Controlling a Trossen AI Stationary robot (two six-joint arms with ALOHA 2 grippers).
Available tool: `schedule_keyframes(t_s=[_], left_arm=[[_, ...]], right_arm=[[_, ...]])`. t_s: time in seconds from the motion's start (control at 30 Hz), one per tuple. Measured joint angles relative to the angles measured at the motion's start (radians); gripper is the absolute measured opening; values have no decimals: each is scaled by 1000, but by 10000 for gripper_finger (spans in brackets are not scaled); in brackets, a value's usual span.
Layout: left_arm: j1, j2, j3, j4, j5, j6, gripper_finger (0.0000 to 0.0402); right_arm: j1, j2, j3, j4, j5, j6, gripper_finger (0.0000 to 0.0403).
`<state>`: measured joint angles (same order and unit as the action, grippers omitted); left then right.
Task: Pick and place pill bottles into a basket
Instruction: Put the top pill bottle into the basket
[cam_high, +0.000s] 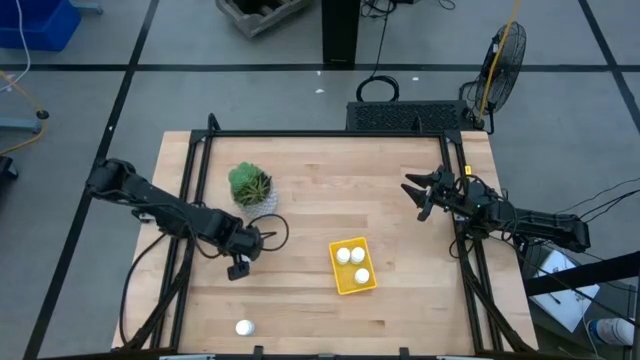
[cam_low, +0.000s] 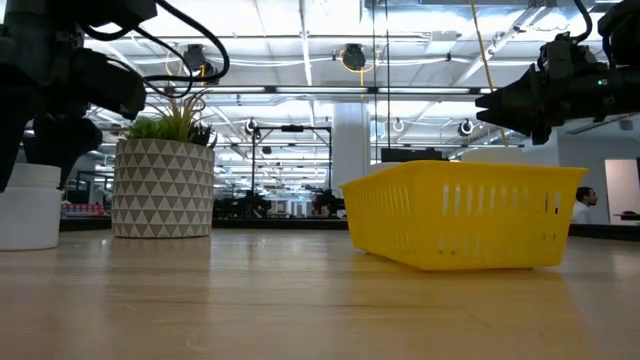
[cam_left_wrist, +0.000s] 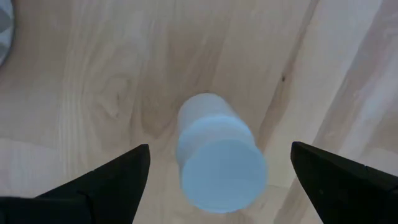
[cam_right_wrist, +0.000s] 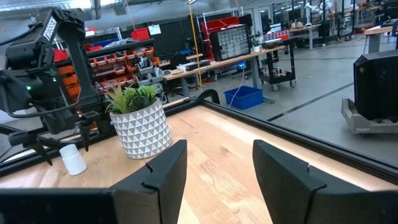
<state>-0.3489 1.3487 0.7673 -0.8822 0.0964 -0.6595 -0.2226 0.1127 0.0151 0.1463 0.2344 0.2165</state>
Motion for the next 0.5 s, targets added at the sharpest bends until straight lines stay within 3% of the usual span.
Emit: schedule_keyframes(t_s=[0.5], left_arm=[[0, 0, 0, -7, -9, 12, 392]], right_arm=[[0, 0, 0, 0, 0, 0, 177]])
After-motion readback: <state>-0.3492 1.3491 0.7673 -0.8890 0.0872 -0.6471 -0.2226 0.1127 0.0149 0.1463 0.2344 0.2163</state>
